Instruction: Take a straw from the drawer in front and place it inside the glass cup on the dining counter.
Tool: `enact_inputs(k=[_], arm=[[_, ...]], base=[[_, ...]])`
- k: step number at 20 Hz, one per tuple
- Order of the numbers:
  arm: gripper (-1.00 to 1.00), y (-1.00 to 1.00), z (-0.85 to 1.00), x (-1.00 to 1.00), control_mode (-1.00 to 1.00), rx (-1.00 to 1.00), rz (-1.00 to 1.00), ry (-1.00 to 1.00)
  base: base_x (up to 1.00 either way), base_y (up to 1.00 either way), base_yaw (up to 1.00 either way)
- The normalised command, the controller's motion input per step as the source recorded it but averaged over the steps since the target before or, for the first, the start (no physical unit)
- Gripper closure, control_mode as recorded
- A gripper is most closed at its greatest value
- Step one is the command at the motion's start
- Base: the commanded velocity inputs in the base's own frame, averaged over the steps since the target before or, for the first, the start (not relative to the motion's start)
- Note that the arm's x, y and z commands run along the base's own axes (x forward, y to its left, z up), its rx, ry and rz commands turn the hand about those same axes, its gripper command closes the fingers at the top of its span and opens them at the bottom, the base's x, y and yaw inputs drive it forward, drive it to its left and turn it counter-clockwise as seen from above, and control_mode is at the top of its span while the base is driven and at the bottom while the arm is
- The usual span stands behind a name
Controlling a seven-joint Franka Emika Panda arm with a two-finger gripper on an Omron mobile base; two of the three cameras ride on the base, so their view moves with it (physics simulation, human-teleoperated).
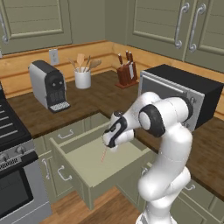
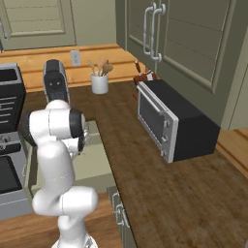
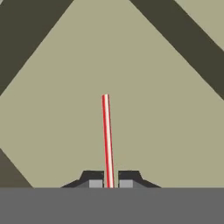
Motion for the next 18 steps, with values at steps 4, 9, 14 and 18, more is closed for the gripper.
enact_inputs(k=[4, 9, 14, 18], arm=[[1.0, 0.86, 1.0, 0.0, -1.0, 0.0, -0.07, 0.0], [1.0, 0.64, 1.0, 0.0, -1.0, 0.03, -0.03, 0.06], [1.0, 0.08, 1.0, -0.12, -1.0, 0.1, 0.0, 0.22], [1.0, -0.02, 1.0, -0.29, -1.0, 0.07, 0.0, 0.23]], base=[[0.0, 0.0, 0.0], [0.0, 0.0, 0.0], [0.0, 0.0, 0.0], [0.0, 0.0, 0.0]])
